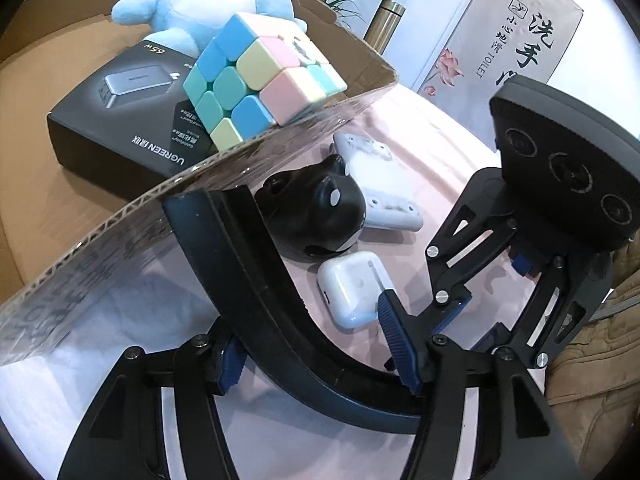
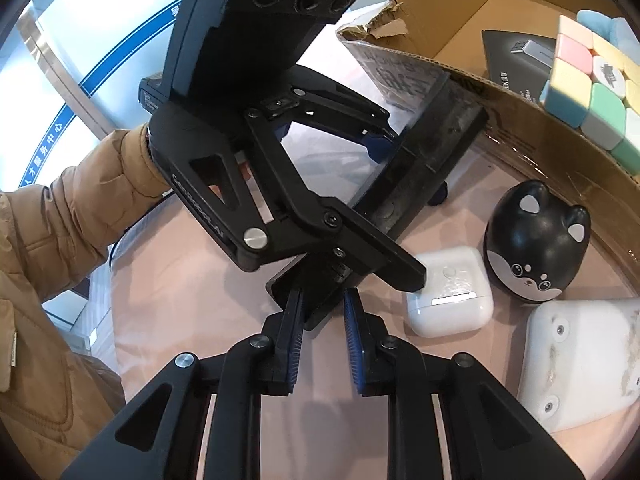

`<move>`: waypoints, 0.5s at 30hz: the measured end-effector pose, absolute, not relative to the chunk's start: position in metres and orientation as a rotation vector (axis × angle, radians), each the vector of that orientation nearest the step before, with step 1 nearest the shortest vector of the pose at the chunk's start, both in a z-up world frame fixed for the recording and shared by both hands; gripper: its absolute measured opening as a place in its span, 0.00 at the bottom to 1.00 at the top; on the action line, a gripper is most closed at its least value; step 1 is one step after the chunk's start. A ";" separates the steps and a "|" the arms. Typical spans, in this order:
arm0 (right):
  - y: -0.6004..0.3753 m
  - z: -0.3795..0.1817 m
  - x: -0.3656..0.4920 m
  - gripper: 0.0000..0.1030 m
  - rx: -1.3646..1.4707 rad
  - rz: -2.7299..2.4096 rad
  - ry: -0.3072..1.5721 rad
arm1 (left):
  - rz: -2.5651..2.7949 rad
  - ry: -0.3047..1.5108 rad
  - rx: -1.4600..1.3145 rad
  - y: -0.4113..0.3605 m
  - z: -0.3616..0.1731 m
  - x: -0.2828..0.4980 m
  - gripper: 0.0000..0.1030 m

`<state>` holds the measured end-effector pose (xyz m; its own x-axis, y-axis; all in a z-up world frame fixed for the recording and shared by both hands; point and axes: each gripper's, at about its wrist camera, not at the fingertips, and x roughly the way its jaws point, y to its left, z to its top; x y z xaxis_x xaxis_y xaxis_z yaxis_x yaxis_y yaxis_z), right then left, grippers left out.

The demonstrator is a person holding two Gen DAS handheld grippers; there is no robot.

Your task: Organize objects

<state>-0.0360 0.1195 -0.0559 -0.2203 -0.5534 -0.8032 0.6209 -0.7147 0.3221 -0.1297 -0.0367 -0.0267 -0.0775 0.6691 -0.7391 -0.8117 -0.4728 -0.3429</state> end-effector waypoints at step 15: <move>0.121 -0.059 -0.033 0.09 1.278 -2.002 0.112 | 1.738 0.190 -1.084 -0.028 -0.022 -0.122 0.33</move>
